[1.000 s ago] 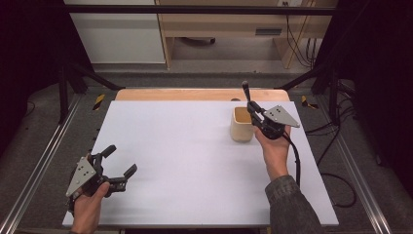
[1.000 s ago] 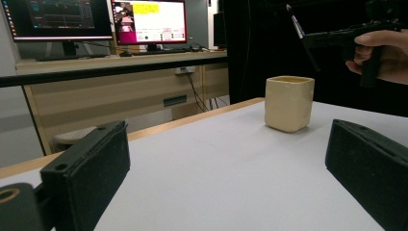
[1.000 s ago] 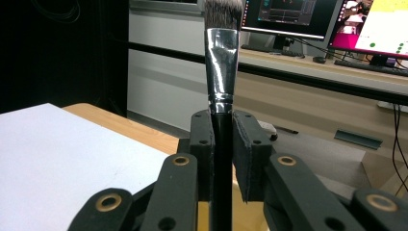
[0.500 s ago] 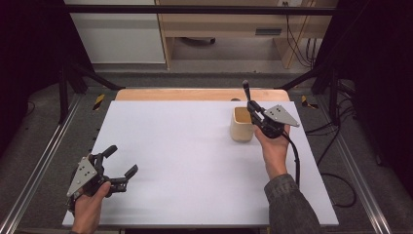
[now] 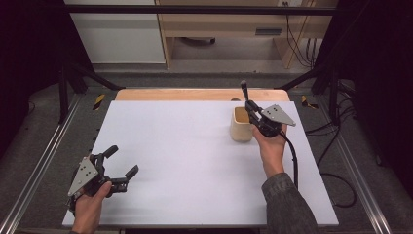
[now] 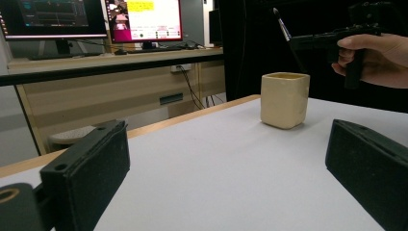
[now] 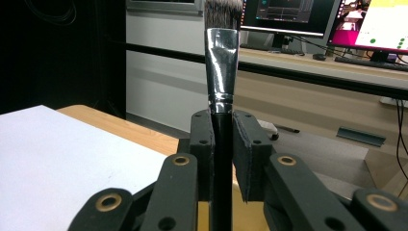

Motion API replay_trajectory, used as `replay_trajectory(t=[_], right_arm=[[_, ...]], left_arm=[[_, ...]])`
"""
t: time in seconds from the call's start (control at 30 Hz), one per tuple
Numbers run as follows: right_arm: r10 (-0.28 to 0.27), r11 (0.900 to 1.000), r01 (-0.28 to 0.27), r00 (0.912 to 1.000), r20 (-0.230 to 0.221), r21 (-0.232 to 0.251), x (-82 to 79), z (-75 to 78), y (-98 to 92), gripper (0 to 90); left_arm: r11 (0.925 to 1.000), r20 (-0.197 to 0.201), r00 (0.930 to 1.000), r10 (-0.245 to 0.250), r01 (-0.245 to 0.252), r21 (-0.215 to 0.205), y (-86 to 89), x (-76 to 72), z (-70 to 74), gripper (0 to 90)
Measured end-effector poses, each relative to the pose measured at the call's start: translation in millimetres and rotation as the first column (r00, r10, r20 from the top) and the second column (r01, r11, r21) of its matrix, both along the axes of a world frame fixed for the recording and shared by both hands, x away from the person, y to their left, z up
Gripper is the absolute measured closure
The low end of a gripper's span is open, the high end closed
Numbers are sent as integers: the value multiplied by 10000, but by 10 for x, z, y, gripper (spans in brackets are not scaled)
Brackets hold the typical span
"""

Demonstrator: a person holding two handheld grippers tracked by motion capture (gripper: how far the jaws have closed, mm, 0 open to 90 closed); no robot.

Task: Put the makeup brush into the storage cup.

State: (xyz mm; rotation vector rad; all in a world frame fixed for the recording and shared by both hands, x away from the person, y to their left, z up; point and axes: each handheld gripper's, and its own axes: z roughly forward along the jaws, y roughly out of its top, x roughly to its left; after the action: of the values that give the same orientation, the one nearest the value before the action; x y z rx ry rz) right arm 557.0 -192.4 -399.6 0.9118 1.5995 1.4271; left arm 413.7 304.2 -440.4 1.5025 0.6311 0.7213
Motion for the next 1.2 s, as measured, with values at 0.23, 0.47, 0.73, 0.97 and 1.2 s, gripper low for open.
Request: replay_trajectory(t=[0.23, 0.47, 0.73, 0.97, 1.2], right_arm=[[9, 9997, -8, 10000, 47, -247, 13, -22, 12, 793], [28, 9993, -26, 10000, 51, -384, 19, -39, 30, 793], [11, 9986, -8, 10000, 59, -520, 25, -50, 28, 793], [17, 9983, -19, 10000, -33, -586, 39, -70, 27, 793], [23, 9976, -29, 10000, -83, -688, 62, -96, 30, 793]], left_arm=[[10000, -7, 10000, -31, 31, 24, -5, -1, -1, 12], [10000, -22, 10000, -49, 49, 27, -7, 0, -3, 13], [10000, -55, 10000, -51, 52, 10, -7, 1, -6, 13], [10000, -55, 10000, -63, 63, 1, -7, 1, -5, 14], [10000, -53, 10000, -76, 75, -5, -6, 1, -4, 14]])
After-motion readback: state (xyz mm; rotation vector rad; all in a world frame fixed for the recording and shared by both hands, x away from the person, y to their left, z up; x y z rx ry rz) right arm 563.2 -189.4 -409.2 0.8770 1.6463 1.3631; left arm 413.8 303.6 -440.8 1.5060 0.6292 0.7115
